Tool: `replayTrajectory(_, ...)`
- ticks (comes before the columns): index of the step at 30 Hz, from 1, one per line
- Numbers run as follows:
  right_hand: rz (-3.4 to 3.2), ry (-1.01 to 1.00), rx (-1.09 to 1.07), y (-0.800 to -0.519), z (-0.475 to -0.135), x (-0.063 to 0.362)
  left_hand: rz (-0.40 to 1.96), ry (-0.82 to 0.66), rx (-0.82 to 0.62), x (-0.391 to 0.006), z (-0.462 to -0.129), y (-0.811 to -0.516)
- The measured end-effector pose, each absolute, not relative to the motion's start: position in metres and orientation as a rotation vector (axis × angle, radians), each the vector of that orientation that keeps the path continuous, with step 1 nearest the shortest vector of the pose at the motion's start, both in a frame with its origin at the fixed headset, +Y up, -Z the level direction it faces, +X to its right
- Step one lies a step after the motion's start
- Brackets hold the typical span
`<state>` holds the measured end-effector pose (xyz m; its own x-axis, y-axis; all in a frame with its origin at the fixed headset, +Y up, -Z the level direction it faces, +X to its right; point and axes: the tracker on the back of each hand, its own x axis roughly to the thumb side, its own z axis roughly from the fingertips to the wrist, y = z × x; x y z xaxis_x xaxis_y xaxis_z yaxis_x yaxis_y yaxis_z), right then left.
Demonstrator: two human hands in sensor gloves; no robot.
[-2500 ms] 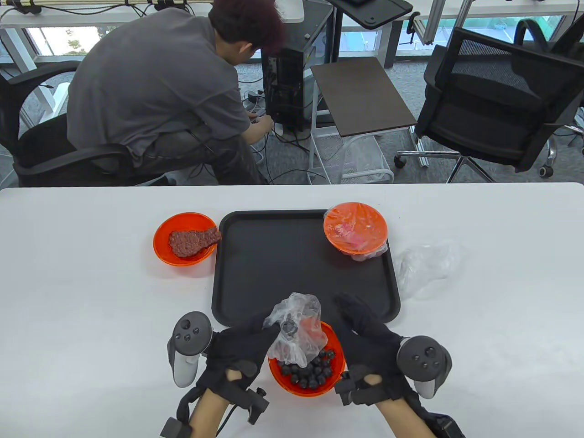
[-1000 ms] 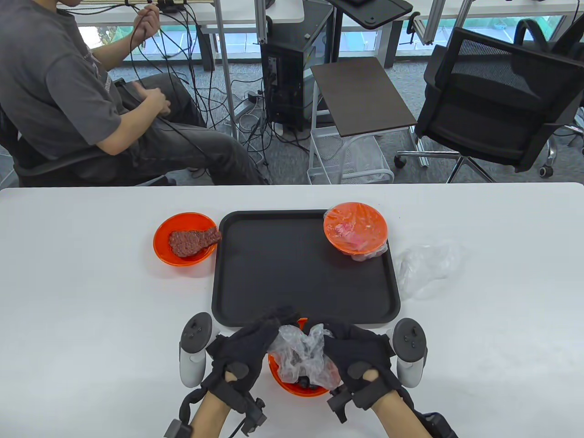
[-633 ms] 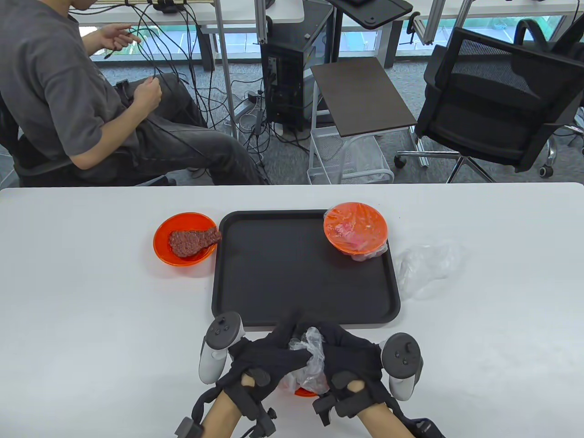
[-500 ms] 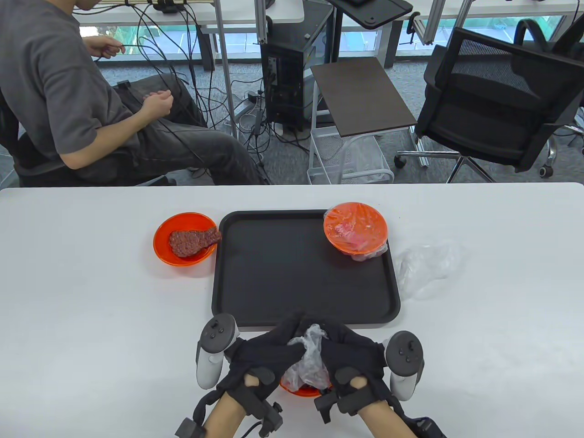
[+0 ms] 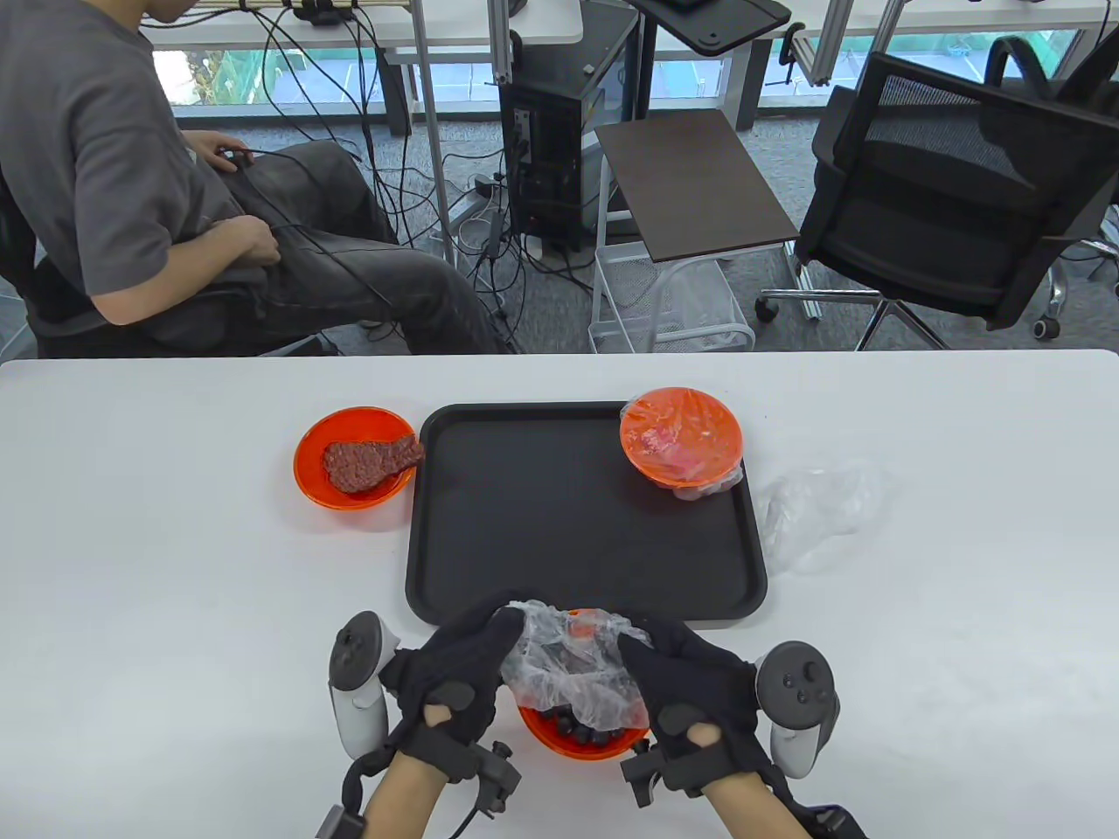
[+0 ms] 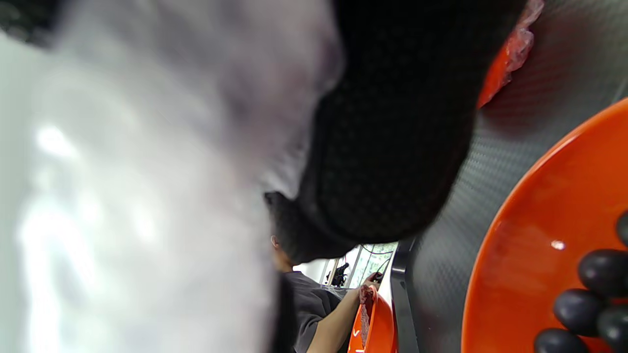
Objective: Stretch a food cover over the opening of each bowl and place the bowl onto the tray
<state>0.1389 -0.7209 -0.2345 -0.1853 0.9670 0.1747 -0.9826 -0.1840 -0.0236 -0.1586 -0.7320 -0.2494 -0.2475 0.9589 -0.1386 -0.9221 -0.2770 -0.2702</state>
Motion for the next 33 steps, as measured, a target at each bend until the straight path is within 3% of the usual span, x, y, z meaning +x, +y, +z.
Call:
replayTrajectory(8, 1.71, -0.106, 0.142, -0.726, -0.238, 0.144, 1.955, -0.038, -0.243, -0.174, -0.247, -0.734)
replayTrajectory(19, 1.243, -0.078, 0.099, -0.738, -0.239, 0.148, 1.658, -0.043, -0.376, -0.149, -0.246, -0.751)
replayTrajectory(26, 1.097, -0.05, 0.058, -0.74, -0.238, 0.147, 1.383, -0.034, -0.254, -0.146, -0.244, -0.749)
replayTrajectory(33, 1.342, -0.057, -0.014, -0.741, -0.235, 0.152, 1.408, 0.01, -0.205, -0.152, -0.242, -0.751)
